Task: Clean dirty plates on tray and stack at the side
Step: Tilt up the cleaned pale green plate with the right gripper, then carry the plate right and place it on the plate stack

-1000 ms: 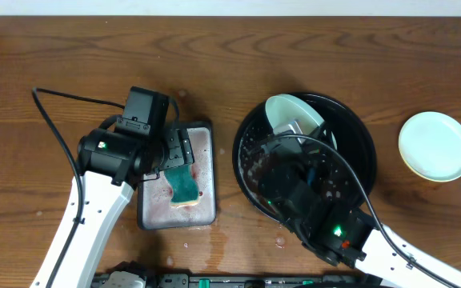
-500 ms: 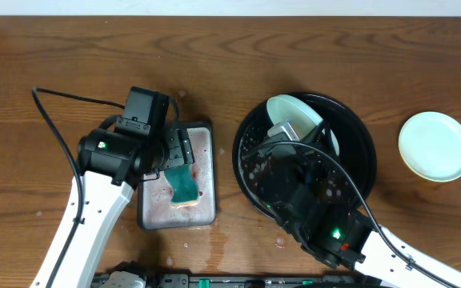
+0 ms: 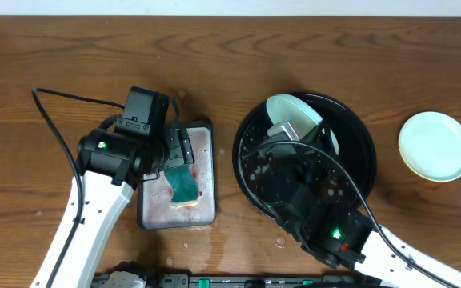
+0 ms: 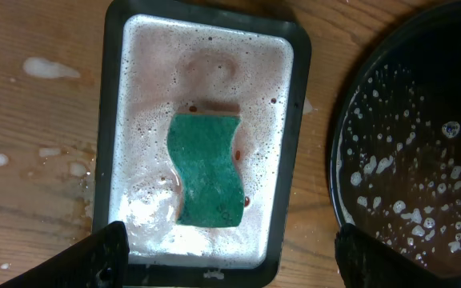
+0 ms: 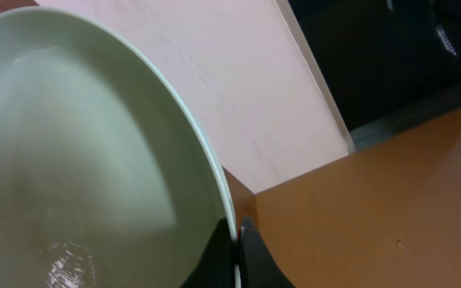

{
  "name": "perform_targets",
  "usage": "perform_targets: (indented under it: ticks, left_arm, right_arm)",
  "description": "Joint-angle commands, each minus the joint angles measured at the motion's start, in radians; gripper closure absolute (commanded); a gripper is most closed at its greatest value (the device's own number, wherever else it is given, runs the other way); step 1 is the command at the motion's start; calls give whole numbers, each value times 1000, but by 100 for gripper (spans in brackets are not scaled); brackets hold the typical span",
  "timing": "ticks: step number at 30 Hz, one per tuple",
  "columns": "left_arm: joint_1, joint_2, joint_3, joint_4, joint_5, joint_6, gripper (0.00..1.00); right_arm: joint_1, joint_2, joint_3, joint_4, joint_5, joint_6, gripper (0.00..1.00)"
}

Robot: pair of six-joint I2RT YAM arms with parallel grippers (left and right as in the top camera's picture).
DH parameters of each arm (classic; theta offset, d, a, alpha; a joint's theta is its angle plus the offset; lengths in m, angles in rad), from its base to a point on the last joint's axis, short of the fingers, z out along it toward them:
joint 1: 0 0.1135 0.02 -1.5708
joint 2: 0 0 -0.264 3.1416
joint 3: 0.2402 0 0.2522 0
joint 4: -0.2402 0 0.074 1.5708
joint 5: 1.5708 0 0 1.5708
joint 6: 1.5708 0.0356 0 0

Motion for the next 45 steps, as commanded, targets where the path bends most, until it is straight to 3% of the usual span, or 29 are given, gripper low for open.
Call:
perform_targets:
  ticks: [1,8,12,15,17,18,19,21,24,28,33,36,39,45]
  left_arm:
    - [4,0,7,-2,-2,-1,17]
    - [4,0,7,-2,-2,-1,17]
    - [4,0,7,-2,-2,-1,17]
    - [4,0,7,-2,-2,-1,17]
    - [4,0,7,-2,-2,-1,17]
    - [4,0,7,-2,-2,-1,17]
    - [4,0,7,-2,-2,-1,17]
    - [4,0,7,-1,-2,-1,17]
    - [4,0,7,-2,-2,-1,17]
    - [4,0,7,-2,-2,-1,17]
    - [4,0,7,-2,-2,-1,17]
    - [4,0,7,-2,-2,-1,17]
    - [4,0,7,-2,-2,-1,17]
    - [4,0,7,-2,-2,-1,17]
  right_arm:
    - [7,-10,14,3,28,9,99]
    - [0,-10,14,3,28,15,99]
    - [-55,-10,13,-20,2,100,99]
    - [-147,0,13,-104,-201,240,99]
    - [-224,15,13,-183,-290,233,99]
    - [-296,24,13,-209,-210,380,99]
    - [-315,24,14,-210,-304,420,99]
    - [-319,24,14,-227,-474,272,99]
    - [-332,34,13,-224,-300,358,99]
    - [-342,32,13,-224,-241,309,99]
    - [-416,31,13,-220,-395,429,99]
    - [-552,32,13,-234,-580,593,99]
    - [-800,32,13,-229,-883,683,99]
    - [-1301,76,13,-239,-1193,794,99]
